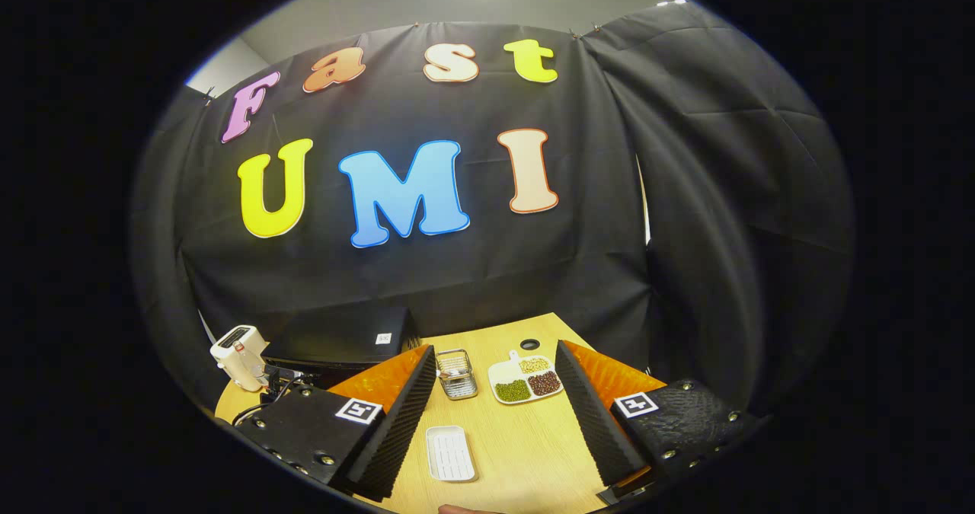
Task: Open the electric oven with the left hand, put the food in, and close the electric oven.
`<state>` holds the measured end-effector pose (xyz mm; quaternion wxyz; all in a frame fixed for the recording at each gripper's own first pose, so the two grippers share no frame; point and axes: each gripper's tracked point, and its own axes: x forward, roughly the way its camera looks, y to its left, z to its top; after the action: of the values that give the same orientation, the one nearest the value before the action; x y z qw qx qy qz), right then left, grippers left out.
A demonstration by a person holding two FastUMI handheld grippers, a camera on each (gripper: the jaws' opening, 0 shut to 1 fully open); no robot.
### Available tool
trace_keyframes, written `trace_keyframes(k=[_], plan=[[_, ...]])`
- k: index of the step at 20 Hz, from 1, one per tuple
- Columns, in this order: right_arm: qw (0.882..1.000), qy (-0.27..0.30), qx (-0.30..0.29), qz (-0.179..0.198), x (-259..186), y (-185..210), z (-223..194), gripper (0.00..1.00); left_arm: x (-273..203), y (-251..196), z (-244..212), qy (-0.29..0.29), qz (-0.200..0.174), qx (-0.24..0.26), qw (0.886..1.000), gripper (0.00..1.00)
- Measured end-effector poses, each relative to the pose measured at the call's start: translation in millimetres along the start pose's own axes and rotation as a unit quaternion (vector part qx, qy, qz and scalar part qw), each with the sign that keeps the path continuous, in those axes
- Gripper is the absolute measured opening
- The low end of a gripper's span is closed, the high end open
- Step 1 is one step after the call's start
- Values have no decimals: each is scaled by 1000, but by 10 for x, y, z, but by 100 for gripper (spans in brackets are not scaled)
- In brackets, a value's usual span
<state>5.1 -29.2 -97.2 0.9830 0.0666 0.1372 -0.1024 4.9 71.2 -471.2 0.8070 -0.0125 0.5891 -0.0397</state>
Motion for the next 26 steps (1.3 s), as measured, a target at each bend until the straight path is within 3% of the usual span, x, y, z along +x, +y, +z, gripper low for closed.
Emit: trace_keyframes(k=[5,9,11,26], plan=[[1000,4,-6,2,-27,53,-44,95,92,39,-5,9,5,12,1000,99],[1000,10,-2,6,-29,98,-87,95,15,29,19,2,0,4,1000,94],[1000,9,-1,11,-22,131,-103,95,-65,25,38,-7,-2,5,1000,99],[999,-1,14,42,-22,307,-13,95,-618,-15,328,-86,-10,-13,996,99]])
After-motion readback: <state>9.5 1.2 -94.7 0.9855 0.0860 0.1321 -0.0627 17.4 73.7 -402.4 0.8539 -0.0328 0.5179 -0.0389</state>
